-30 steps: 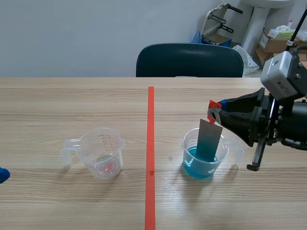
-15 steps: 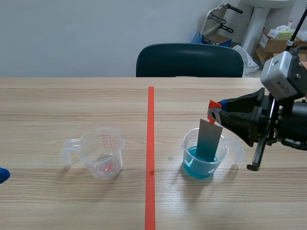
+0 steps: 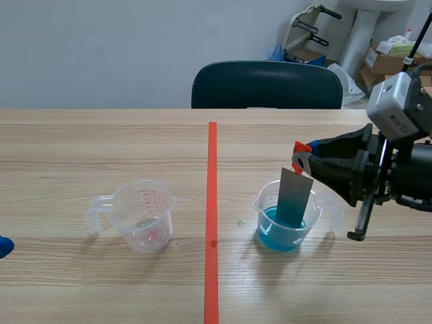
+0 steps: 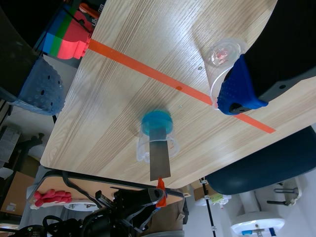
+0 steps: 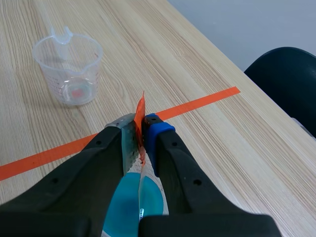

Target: Do the redox reaction experiment

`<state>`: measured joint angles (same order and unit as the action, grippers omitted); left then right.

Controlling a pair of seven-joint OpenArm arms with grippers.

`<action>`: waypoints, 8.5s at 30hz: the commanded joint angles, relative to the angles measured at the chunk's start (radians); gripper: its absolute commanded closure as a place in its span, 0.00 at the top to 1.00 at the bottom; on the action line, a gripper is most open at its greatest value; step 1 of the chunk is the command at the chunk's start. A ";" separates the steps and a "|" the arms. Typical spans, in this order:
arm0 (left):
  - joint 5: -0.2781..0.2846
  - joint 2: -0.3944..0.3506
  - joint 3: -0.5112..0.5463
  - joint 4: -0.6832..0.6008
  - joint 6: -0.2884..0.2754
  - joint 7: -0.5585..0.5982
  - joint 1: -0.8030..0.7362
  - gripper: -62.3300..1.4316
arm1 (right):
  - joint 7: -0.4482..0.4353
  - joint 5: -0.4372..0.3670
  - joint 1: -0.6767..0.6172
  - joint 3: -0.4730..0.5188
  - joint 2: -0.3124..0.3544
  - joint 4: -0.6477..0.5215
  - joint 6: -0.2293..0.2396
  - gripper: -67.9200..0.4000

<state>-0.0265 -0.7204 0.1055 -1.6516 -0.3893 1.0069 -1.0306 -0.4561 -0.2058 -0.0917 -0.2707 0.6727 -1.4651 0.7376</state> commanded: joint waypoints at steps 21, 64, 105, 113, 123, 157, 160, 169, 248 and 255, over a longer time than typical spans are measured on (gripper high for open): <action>0.006 0.008 -0.002 -0.018 0.002 0.017 0.003 1.00 | 0.052 -0.098 -0.041 0.073 0.061 -0.169 0.008 0.02; 0.006 0.008 -0.002 -0.018 0.002 0.017 0.003 1.00 | 0.737 -0.776 -0.064 0.357 0.155 -0.599 0.008 0.02; 0.006 0.008 -0.002 -0.018 0.002 0.017 0.003 1.00 | 0.739 -0.776 -0.064 0.357 0.152 -0.599 0.008 0.02; 0.006 0.008 -0.002 -0.018 0.002 0.017 0.003 1.00 | 0.739 -0.776 -0.064 0.357 0.152 -0.599 0.008 0.02; 0.006 0.008 -0.002 -0.018 0.002 0.017 0.003 1.00 | 0.739 -0.776 -0.064 0.357 0.152 -0.599 0.008 0.02; 0.006 0.008 -0.002 -0.018 0.002 0.013 0.003 1.00 | 0.739 -0.776 -0.064 0.357 0.152 -0.599 0.008 0.02; 0.006 0.008 -0.002 -0.018 0.002 0.013 0.003 1.00 | 0.739 -0.776 -0.064 0.357 0.152 -0.599 0.008 0.02; 0.006 0.008 -0.002 -0.018 0.002 0.013 0.003 1.00 | 0.739 -0.776 -0.064 0.357 0.152 -0.599 0.008 0.02; 0.318 0.320 -0.846 0.266 0.133 -0.652 1.133 0.05 | 0.738 -0.776 -0.063 0.357 0.152 -0.599 0.008 0.02; 0.319 0.298 -0.843 0.264 0.133 -0.631 1.127 0.05 | 0.738 -0.776 -0.063 0.357 0.152 -0.599 0.008 0.02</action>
<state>0.2882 -0.4095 -0.7433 -1.3685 -0.2550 0.3492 0.0967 0.2970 -0.9726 -0.1669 0.0834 0.8120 -2.0590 0.7387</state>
